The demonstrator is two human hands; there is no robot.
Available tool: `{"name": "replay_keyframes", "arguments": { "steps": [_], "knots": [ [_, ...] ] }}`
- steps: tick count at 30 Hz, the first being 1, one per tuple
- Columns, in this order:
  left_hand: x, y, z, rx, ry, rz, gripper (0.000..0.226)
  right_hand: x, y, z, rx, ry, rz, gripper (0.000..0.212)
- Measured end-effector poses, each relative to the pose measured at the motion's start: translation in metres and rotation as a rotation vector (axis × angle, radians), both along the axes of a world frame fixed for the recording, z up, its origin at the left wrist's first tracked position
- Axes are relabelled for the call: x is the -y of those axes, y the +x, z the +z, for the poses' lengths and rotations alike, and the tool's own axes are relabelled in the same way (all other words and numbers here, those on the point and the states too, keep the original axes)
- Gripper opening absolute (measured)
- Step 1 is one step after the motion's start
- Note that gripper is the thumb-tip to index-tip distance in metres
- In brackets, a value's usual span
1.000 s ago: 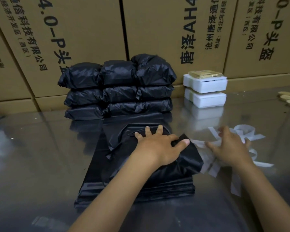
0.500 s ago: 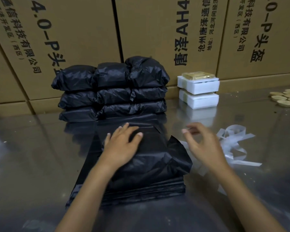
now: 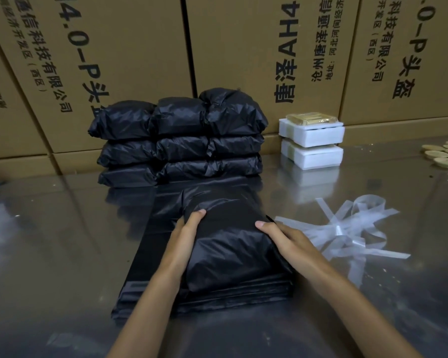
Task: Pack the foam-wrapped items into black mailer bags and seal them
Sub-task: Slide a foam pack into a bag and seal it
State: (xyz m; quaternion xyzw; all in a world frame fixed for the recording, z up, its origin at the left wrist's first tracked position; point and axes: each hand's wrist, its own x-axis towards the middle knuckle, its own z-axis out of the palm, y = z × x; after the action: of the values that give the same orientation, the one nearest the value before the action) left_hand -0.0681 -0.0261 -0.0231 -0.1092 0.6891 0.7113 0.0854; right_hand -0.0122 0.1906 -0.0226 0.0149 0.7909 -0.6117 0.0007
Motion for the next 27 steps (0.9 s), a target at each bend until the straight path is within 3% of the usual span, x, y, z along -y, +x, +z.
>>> {"name": "replay_keyframes", "arguments": {
  "steps": [2,5,9,11,15,17,20,23,27],
  "knots": [
    [-0.002,-0.003,0.005,-0.013,0.064,-0.044,0.074,0.001,0.005,0.003,-0.060,-0.036,0.040,0.045],
    [-0.006,-0.016,0.027,-0.178,0.131,-0.103,0.068,0.000,0.002,0.020,-0.192,-0.083,0.064,0.054],
    [-0.016,-0.078,0.106,-0.370,0.000,-0.177,0.070,-0.006,-0.049,0.073,-0.371,-0.166,-0.082,0.037],
    [-0.026,-0.114,0.156,-0.488,-0.080,-0.254,0.084,-0.006,-0.091,0.105,-0.443,-0.212,-0.223,0.027],
    [-0.036,-0.175,0.231,-0.716,-0.308,-0.287,0.125,-0.008,-0.188,0.175,-0.551,-0.360,-0.321,0.041],
    [-0.036,-0.210,0.247,-0.793,-0.504,-0.277,0.129,-0.010,-0.233,0.204,-0.521,-0.292,-0.306,0.053],
    [-0.039,-0.264,0.240,-0.816,-0.714,-0.162,0.104,-0.014,-0.298,0.221,-0.352,-0.022,-0.251,0.067],
    [-0.045,-0.302,0.213,-0.759,-0.801,-0.128,0.081,-0.019,-0.349,0.210,-0.189,0.117,-0.251,0.074],
    [-0.058,-0.332,0.202,-0.729,-0.863,-0.049,0.073,-0.027,-0.389,0.198,-0.239,0.317,-0.353,0.080]
  ]
}}
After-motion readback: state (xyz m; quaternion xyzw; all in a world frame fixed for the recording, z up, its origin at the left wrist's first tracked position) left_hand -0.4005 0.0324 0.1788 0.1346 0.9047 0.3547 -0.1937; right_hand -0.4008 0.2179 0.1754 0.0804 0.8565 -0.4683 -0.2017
